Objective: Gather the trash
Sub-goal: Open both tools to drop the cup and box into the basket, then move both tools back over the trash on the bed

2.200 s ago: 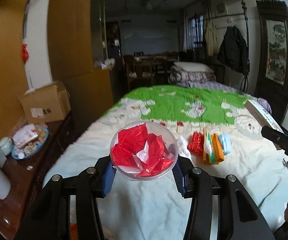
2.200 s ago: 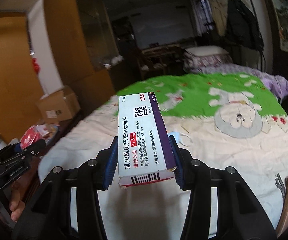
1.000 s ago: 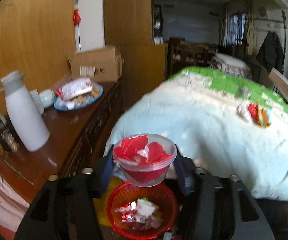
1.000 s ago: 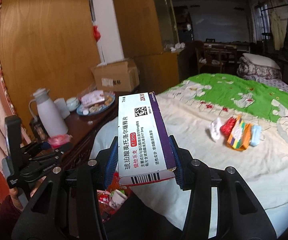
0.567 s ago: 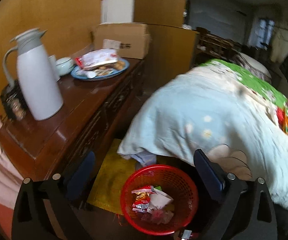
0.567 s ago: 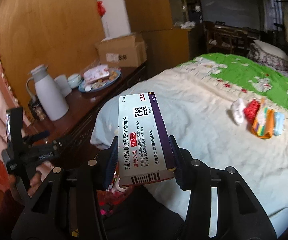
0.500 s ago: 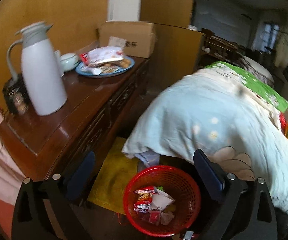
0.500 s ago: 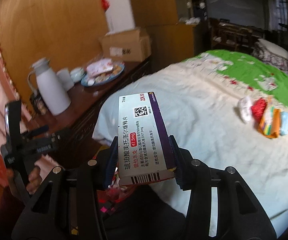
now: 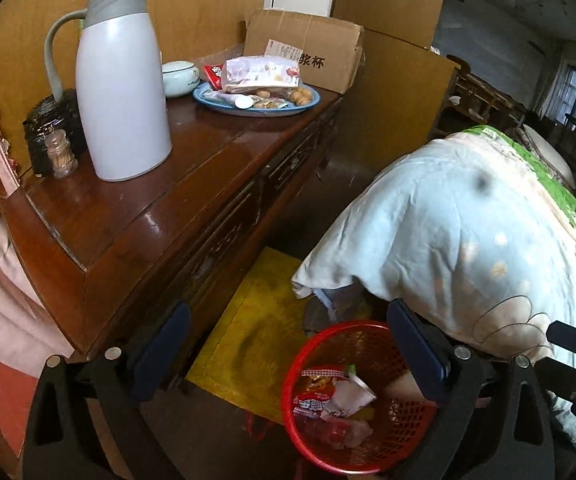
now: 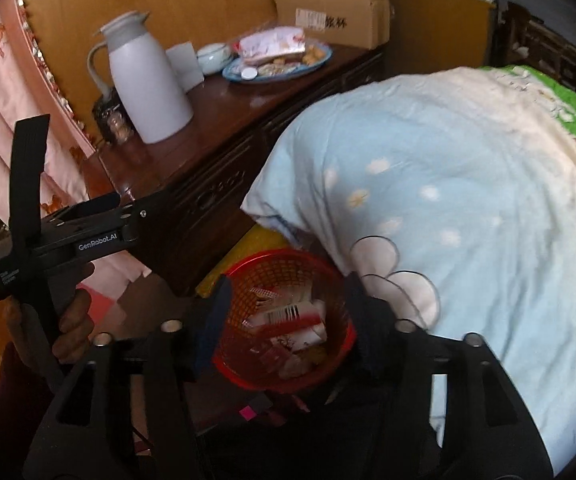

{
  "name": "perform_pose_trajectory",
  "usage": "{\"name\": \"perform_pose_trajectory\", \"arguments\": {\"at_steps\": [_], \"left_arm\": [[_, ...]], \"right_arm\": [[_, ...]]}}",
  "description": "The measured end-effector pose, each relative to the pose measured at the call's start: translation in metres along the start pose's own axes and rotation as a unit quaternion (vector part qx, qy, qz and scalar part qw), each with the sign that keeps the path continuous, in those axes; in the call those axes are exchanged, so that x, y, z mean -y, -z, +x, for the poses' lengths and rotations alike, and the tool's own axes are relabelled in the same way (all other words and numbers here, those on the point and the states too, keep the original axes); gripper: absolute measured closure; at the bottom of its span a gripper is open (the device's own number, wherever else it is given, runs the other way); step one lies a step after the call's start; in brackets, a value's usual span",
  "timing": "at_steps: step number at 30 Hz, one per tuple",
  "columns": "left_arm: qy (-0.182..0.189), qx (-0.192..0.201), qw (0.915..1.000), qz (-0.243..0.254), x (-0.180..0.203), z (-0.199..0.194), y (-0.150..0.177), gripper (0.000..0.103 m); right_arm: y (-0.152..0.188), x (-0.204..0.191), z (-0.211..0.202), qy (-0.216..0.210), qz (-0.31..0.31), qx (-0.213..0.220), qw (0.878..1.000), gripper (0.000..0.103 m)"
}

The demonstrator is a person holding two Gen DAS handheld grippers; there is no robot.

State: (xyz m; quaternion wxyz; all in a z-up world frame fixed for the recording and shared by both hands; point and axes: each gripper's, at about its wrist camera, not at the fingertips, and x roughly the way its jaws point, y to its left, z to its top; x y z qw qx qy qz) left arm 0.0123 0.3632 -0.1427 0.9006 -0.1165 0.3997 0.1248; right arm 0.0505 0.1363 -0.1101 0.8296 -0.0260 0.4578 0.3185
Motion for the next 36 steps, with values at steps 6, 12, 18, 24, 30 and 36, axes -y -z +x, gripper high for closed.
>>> {"name": "perform_pose_trajectory", "arguments": {"at_steps": [6,12,18,24,30,36], "left_arm": [[-0.001,0.008,0.9999,0.015,0.007,-0.004,0.0,0.006],[-0.003,0.036,0.9983,0.045,0.028,-0.027,-0.003,0.006],[0.001,0.073,0.9939,0.082,0.058,-0.061,-0.005,0.006],[0.008,0.112,0.9857,0.126,0.092,-0.101,-0.001,0.006],[0.009,0.154,0.9714,0.181,0.133,-0.139,0.011,0.006],[0.008,0.183,0.956,0.229,0.175,-0.164,0.023,0.006]], "right_arm": [[0.0,0.009,-0.009,0.016,0.014,0.014,1.0,0.043],[0.003,0.016,-0.034,0.025,0.024,0.045,0.998,0.041],[0.01,0.021,-0.073,0.035,0.034,0.092,0.995,0.037],[0.024,0.033,-0.119,0.047,0.049,0.144,0.987,0.034],[0.045,0.053,-0.165,0.058,0.072,0.194,0.977,0.031],[0.065,0.078,-0.201,0.072,0.095,0.229,0.966,0.029]]}}
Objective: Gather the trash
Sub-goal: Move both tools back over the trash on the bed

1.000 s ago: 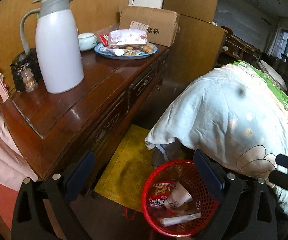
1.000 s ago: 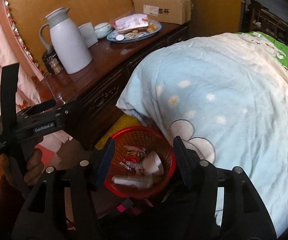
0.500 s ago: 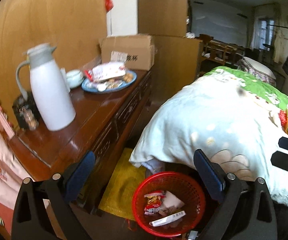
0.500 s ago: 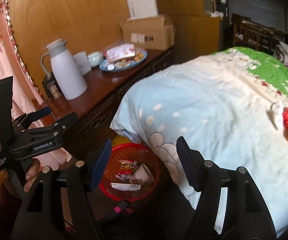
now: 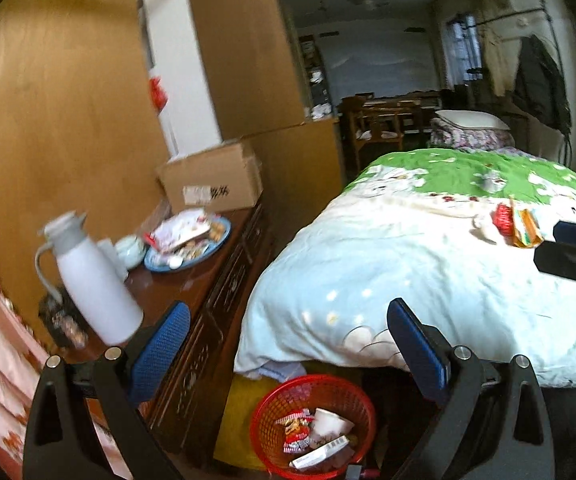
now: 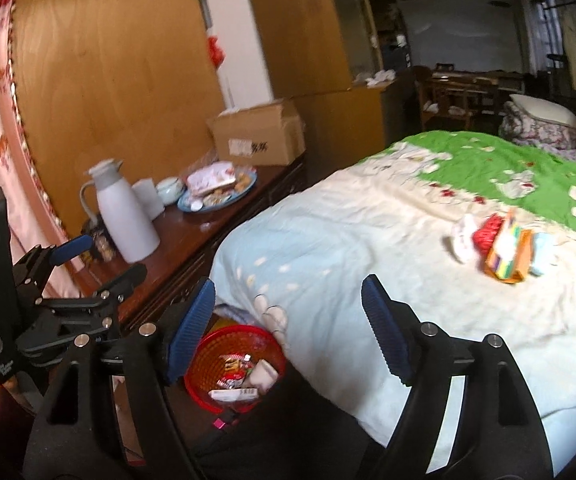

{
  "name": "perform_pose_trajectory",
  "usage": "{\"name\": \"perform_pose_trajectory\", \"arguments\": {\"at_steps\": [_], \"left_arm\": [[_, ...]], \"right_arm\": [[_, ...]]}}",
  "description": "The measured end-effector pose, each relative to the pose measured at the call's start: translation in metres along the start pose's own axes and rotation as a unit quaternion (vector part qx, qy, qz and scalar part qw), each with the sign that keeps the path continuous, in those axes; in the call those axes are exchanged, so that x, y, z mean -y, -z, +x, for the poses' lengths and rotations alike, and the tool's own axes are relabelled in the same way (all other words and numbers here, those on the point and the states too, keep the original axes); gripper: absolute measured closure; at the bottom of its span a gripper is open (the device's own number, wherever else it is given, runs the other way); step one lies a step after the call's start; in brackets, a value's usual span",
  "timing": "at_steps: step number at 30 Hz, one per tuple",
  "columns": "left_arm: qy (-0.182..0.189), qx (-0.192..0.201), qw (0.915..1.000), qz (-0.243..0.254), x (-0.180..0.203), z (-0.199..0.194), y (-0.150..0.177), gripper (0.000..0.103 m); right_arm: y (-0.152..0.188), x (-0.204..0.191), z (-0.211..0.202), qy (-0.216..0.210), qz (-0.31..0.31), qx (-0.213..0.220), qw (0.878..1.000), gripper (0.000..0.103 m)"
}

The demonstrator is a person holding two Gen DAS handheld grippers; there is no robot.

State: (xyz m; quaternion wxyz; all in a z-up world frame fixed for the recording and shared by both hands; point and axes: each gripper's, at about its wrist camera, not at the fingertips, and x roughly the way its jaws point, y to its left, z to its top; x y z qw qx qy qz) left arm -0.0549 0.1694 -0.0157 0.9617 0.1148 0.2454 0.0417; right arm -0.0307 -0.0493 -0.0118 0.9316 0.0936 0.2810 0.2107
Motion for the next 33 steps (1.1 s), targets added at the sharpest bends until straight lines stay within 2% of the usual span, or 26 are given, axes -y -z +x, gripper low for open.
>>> {"name": "perform_pose_trajectory", "arguments": {"at_steps": [7,15,19,24,33], "left_arm": [[0.022,0.009,0.9992,0.031,0.045,0.004,-0.022,0.006],[0.058,-0.014,0.9966,0.058,0.099,0.046,-0.042,0.006],[0.074,-0.039,0.9944,0.065,0.122,0.077,-0.046,0.006],[0.108,-0.098,0.9875,0.061,0.148,0.125,-0.049,0.006],[0.156,-0.146,0.9742,0.072,0.209,0.187,-0.062,0.006]], "right_arm": [[-0.008,0.047,-0.022,0.035,0.028,0.032,0.998,0.027],[-0.01,0.119,-0.022,0.097,0.086,0.035,0.991,0.026],[-0.005,0.161,-0.013,0.137,0.115,0.025,0.984,0.026],[0.008,0.208,0.0,0.181,0.15,0.002,0.972,0.026],[0.033,0.276,0.015,0.253,0.199,-0.025,0.946,0.026]]}}
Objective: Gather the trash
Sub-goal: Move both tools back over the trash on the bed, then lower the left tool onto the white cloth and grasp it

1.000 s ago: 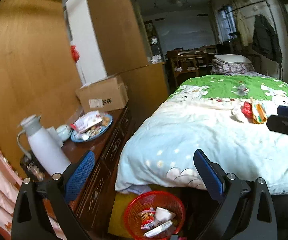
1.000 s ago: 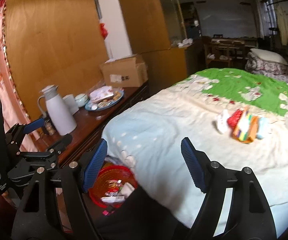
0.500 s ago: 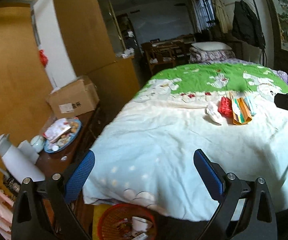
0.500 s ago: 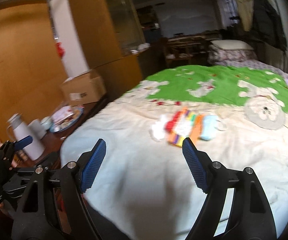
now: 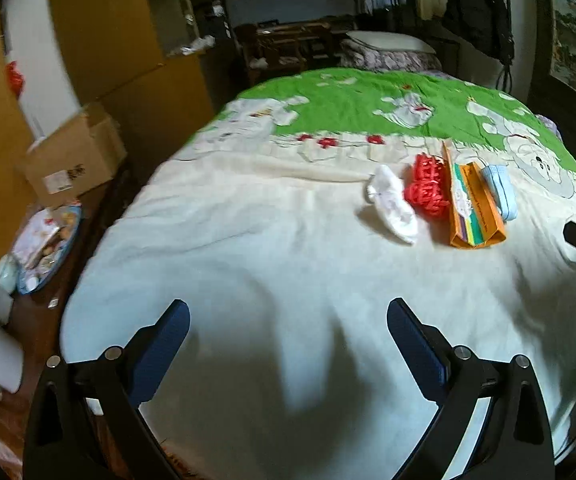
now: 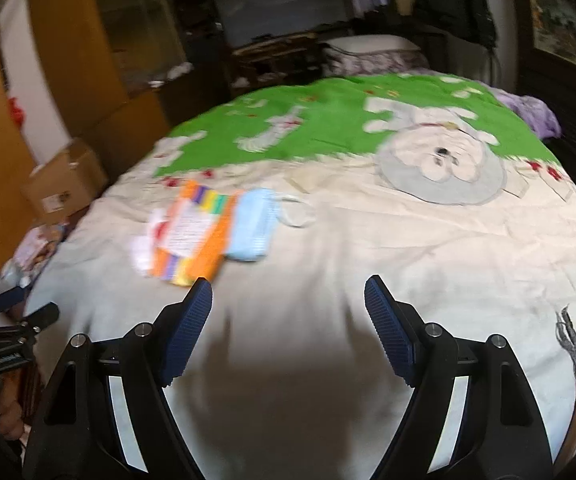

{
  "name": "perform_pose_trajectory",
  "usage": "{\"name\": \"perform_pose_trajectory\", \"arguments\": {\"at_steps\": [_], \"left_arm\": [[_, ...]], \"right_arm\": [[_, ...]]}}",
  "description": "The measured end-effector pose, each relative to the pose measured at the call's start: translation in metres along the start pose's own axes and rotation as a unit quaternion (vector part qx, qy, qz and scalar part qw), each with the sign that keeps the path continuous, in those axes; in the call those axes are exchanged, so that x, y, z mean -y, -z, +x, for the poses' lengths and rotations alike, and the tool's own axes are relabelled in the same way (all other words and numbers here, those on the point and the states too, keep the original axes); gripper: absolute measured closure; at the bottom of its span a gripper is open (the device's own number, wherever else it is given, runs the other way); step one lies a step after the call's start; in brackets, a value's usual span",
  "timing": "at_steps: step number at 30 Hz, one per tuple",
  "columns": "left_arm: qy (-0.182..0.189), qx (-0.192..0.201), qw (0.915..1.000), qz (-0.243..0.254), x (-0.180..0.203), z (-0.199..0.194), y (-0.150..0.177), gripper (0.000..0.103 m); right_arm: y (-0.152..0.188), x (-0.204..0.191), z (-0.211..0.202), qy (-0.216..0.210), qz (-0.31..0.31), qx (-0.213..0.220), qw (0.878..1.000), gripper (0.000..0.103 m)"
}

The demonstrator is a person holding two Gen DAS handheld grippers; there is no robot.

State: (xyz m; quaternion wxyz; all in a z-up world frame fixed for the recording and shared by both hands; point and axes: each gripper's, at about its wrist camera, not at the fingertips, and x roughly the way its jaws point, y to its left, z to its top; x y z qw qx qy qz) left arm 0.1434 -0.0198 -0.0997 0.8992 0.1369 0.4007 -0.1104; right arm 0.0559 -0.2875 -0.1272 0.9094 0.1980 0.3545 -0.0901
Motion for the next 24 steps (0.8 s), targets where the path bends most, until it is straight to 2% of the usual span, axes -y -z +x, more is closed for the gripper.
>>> {"name": "perform_pose_trajectory", "arguments": {"at_steps": [7,11,18,24], "left_arm": [[0.033,-0.022,0.9991,0.014,0.029,0.047,-0.03,0.006],[0.045,-0.031,0.9984,0.015,0.038,0.072,-0.044,0.006],[0.063,-0.048,0.9968,0.004,0.047,0.107,-0.063,0.006],[0.051,-0.045,0.9975,-0.018,0.039,0.124,-0.074,0.006]], "right_arm": [[0.001,0.023,0.024,0.037,0.012,-0.005,0.999,0.026],[0.001,0.028,0.036,0.024,0.026,-0.026,0.999,0.026],[0.002,0.025,0.044,0.022,0.021,-0.042,0.999,0.018],[0.001,0.024,0.046,0.023,0.019,-0.045,0.999,0.017]]}}
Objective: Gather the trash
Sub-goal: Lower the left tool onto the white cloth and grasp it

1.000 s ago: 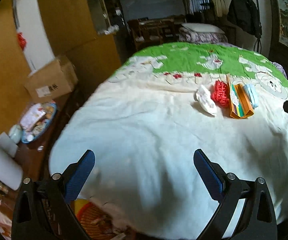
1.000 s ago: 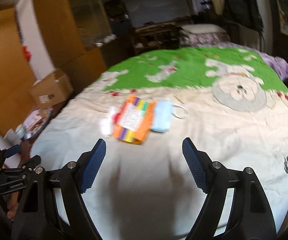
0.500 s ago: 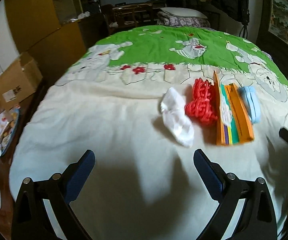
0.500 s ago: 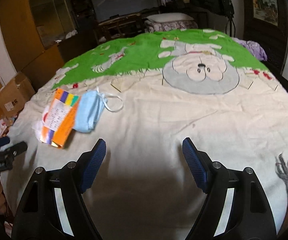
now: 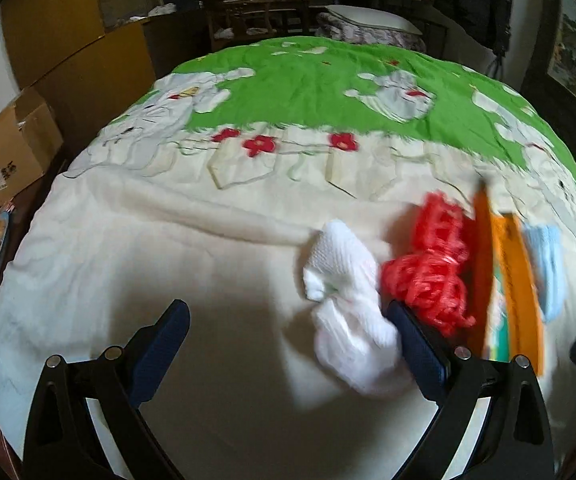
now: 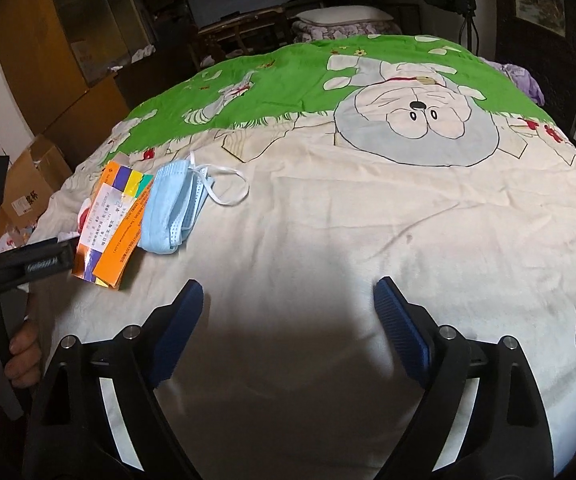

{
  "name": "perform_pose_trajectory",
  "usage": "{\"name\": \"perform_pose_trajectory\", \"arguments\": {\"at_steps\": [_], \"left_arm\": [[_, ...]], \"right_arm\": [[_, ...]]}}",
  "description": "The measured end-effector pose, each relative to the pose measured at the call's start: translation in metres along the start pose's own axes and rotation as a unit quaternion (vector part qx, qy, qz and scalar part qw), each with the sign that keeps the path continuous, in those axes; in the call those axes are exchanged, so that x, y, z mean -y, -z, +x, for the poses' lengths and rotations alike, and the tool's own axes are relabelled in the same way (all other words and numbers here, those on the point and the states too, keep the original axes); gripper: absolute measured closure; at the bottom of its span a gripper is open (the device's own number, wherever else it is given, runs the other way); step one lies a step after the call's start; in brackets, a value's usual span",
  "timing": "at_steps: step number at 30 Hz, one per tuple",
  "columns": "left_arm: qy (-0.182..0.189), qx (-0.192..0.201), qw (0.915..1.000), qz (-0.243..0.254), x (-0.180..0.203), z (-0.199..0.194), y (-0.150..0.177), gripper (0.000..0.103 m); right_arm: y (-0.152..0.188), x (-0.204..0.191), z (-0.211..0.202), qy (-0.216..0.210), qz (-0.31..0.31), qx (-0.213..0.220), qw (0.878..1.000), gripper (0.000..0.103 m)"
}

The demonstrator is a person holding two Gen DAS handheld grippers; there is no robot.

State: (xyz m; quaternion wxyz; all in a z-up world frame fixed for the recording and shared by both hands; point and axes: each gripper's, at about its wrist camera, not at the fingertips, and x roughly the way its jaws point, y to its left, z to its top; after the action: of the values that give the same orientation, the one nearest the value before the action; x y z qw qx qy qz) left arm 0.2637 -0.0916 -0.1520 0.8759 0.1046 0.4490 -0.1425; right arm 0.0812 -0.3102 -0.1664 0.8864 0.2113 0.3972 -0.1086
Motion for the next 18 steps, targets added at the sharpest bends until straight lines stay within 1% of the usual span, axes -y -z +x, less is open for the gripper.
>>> {"name": "perform_pose_trajectory", "arguments": {"at_steps": [2,3,5,7,12,17,18], "left_arm": [[-0.027,0.011,0.9995,-0.013,-0.011,0.003,0.001,0.006],[-0.029,0.011,0.9993,-0.02,-0.015,0.005,0.003,0.005],[-0.002,0.007,0.9988,-0.048,-0.029,0.007,0.006,0.005],[0.009,0.015,0.9975,-0.068,-0.037,0.005,0.009,0.005],[-0.015,0.013,0.9985,-0.052,-0.026,0.007,0.008,0.005],[-0.006,0.012,0.9982,-0.059,-0.029,0.007,0.009,0.005],[-0.007,0.012,0.9982,-0.059,-0.029,0.007,0.009,0.005]], "right_arm": [[0.0,-0.001,0.001,0.002,-0.002,-0.002,1.0,0.017],[0.0,-0.002,0.001,0.004,-0.004,-0.003,1.0,0.017],[0.0,-0.003,0.002,0.008,-0.008,-0.004,1.0,0.016],[0.0,-0.005,0.001,0.013,-0.01,-0.001,1.0,0.016],[-0.007,-0.016,-0.001,-0.021,-0.006,0.021,1.0,0.017],[-0.017,-0.031,0.007,-0.038,-0.007,0.032,0.999,0.019],[-0.019,-0.034,0.009,-0.044,-0.007,0.032,0.999,0.022]]}}
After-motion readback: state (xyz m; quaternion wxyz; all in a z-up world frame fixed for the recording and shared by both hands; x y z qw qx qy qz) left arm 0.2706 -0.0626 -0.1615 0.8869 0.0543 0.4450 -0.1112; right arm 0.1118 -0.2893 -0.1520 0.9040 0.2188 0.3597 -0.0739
